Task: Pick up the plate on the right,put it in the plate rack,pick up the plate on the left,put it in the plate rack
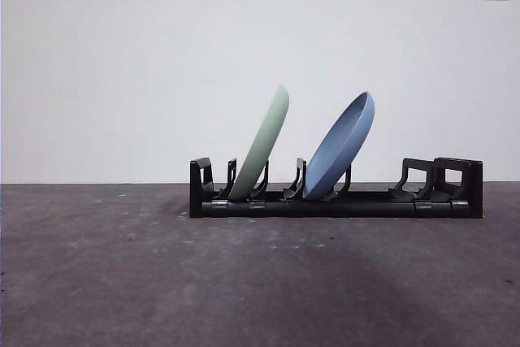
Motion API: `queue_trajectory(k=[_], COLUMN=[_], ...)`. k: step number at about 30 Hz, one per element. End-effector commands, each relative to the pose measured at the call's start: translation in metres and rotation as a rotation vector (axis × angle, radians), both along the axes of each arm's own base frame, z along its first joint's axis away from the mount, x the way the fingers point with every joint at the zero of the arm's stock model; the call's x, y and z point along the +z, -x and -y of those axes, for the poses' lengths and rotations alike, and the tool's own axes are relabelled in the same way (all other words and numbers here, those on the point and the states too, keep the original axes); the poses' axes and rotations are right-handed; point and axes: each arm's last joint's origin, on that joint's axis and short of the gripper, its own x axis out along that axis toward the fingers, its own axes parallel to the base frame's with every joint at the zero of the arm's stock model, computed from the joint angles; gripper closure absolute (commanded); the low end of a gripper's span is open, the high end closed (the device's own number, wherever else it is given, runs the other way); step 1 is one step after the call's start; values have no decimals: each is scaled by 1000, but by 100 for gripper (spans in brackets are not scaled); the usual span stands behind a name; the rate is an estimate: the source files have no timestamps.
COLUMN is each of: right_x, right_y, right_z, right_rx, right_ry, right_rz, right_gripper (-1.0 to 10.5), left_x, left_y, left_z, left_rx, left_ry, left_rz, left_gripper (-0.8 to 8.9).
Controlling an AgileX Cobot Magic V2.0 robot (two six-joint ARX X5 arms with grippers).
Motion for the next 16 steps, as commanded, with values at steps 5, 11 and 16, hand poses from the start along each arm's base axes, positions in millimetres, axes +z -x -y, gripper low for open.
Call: queue_trajectory(k=[5,11,16], right_x=[-82,-123,-145], right_y=[0,2,3], right_z=[0,1,1], right_rx=[-5,-36,-42], right_ry=[0,-2,-4], right_rz=[-55,-92,-106], right_gripper=[945,945,945], left_x=[-3,-3,-3], left_y=[0,0,0], left_z=[0,0,0], left_rx=[-1,-1,-1], left_ry=[7,7,7], left_rz=[-4,-4,-4], left_gripper=[817,817,817])
